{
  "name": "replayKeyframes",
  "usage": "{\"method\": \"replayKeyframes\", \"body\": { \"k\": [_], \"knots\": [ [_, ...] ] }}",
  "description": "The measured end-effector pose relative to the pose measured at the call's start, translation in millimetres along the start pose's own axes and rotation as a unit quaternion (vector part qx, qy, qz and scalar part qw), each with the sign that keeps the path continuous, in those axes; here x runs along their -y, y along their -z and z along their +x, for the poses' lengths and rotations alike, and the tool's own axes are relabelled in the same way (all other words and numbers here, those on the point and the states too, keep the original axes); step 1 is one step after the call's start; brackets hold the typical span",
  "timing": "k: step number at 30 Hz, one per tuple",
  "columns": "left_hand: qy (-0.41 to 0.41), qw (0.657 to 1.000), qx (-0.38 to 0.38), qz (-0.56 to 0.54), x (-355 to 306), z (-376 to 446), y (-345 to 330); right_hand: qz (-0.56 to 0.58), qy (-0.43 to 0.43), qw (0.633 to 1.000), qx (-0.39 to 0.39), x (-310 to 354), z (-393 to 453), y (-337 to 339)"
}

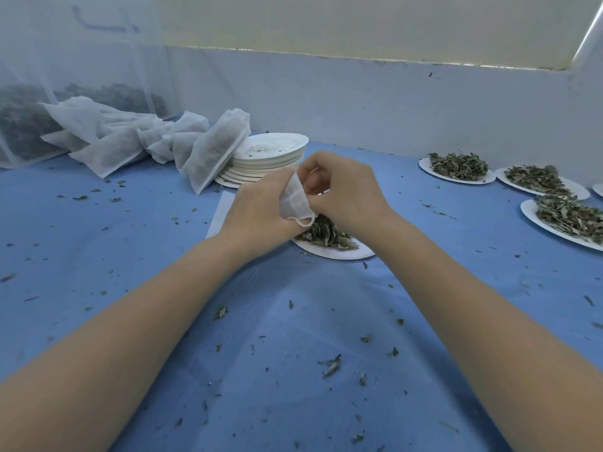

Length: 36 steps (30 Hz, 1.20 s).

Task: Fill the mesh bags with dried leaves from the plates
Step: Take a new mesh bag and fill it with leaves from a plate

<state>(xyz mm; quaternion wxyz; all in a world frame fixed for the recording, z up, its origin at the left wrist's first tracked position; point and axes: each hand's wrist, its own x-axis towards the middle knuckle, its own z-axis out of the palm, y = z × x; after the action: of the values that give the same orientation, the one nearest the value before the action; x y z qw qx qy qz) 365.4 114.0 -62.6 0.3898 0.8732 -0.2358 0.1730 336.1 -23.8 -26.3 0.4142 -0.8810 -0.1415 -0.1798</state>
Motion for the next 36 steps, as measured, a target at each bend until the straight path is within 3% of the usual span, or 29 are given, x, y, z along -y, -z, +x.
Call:
{"method": "replayKeyframes", "body": {
  "k": [3,5,7,10,12,14,23,36],
  "knots": [
    [-0.006,0.999,-0.011,0.043,2.3,0.5,4.1,0.03,-0.013,0.998,0.06,-1.3,1.7,6.5],
    [-0.017,0.995,-0.03,0.09,6.1,1.5,8.8,0.061,-0.023,0.997,0.039,-4.4,2.0,14.8],
    [-0.01,0.992,-0.036,0.118,9.3,1.4,12.1,-0.043,-0.026,0.999,0.009,-10.0,1.4,23.0],
    [-0.001,0.992,-0.019,0.126,13.2,0.2,11.3,-0.234,-0.063,0.966,0.088,-16.5,1.8,28.7],
    [-0.004,0.992,-0.015,0.127,13.5,-0.7,9.7,-0.289,-0.129,0.937,0.149,-15.7,1.7,27.8],
    [-0.006,0.993,-0.013,0.12,12.3,-1.2,10.0,-0.307,-0.145,0.928,0.157,-15.4,1.8,21.3],
    [-0.008,0.994,0.032,0.108,14.6,-1.7,7.5,-0.268,-0.06,0.958,0.079,-15.2,1.9,7.8],
    [-0.007,0.994,0.034,0.107,14.4,0.3,6.7,-0.114,-0.064,0.991,-0.04,-6.4,4.0,34.0]
  ]
}}
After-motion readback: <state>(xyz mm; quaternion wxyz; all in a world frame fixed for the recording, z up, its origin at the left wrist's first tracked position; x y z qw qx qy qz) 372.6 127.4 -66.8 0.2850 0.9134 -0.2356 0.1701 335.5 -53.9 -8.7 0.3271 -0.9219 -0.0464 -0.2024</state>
